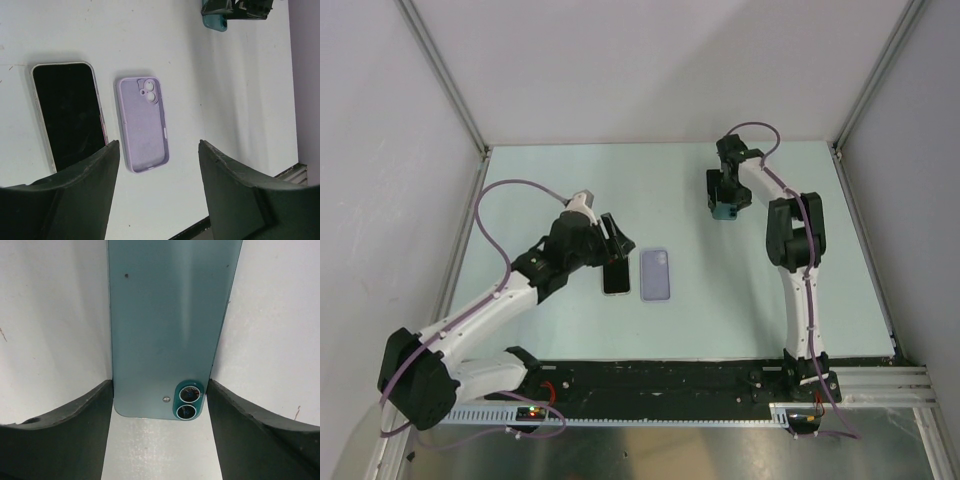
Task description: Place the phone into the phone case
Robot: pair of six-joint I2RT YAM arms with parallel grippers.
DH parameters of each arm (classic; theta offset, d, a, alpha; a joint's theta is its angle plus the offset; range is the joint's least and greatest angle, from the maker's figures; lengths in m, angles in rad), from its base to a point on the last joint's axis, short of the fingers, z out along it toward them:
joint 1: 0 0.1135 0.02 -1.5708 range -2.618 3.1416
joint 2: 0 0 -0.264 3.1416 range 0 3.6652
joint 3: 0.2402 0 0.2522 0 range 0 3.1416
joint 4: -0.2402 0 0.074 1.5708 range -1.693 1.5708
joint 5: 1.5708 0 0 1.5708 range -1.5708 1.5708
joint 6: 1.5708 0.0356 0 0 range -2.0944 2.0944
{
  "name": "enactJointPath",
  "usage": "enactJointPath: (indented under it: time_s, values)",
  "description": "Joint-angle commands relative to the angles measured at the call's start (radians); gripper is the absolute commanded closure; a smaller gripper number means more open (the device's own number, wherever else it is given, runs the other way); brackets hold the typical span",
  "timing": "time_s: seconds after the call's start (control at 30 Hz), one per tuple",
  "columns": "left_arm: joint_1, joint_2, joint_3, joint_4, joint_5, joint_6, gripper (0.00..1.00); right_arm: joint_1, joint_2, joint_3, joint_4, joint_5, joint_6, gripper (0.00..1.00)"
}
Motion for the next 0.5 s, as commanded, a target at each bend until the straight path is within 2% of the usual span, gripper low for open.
enactJointPath:
  time_s: [0.0, 0.13, 0.27, 0.47]
  values:
    - [0.017, 0.016, 0.06, 0.014, 0.022, 0.03, 0.31, 0.009, 0.033, 0.037, -0.076, -0.059, -0.014, 0.44]
    - [0.032, 0.067, 0.102, 0.012, 0.028, 0.046, 0.3, 0.011, -0.014, -0.056, -0.049, -0.143, -0.009, 0.54]
    - [0.046, 0.165, 0.172, 0.007, 0.076, 0.026, 0.29, 0.013, -0.13, -0.233, 0.062, -0.276, 0.014, 0.58]
    - [0.047, 0.31, 0.24, 0.008, 0.098, -0.107, 0.29, 0.034, -0.296, -0.464, 0.176, -0.386, 0.057, 0.6]
